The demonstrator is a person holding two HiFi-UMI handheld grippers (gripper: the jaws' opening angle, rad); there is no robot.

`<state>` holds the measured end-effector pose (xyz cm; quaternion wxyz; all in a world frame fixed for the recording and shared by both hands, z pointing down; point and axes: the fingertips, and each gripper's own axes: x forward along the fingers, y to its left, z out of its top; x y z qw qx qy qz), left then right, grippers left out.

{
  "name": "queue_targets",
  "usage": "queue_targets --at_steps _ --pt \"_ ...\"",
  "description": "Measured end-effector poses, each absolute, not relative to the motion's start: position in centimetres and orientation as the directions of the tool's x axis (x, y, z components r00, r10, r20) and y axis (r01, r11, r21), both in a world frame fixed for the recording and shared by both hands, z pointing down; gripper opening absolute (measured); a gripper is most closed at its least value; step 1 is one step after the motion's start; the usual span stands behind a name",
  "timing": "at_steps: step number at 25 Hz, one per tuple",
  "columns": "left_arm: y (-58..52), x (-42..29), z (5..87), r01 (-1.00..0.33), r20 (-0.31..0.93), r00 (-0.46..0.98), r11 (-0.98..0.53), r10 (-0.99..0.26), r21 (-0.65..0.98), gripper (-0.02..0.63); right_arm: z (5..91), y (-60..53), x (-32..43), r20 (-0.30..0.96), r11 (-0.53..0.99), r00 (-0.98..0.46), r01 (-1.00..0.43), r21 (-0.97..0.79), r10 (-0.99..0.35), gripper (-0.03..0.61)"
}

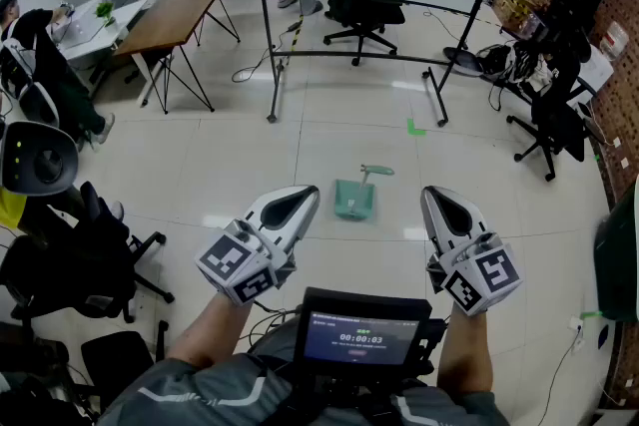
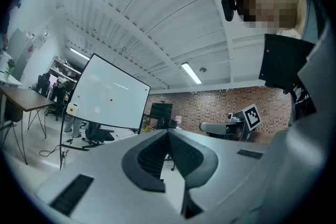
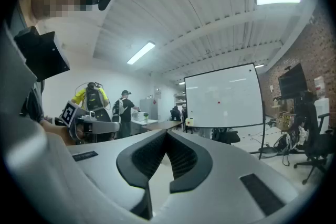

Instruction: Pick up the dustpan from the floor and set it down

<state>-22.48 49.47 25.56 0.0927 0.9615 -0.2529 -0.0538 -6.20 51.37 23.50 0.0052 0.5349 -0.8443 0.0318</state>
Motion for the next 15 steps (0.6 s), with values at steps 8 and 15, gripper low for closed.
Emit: queue_targets --at_steps 8,15 --pt "43.7 -21.4 26.1 -0.482 -0.040 0.867 -0.855 -0.497 0.191 0.017 24.3 45.0 -5.4 0.038 0.466 -0.467 -0.884 -0.046 -0.883 0.017" --pt "33.7 -16.1 27.4 -0.538 -0.032 0.835 -0.826 -0.550 0.168 0.017 26.5 34.2 -0.4 0.053 0.555 -0.557 -0.830 -0.052 -0.829 0.017"
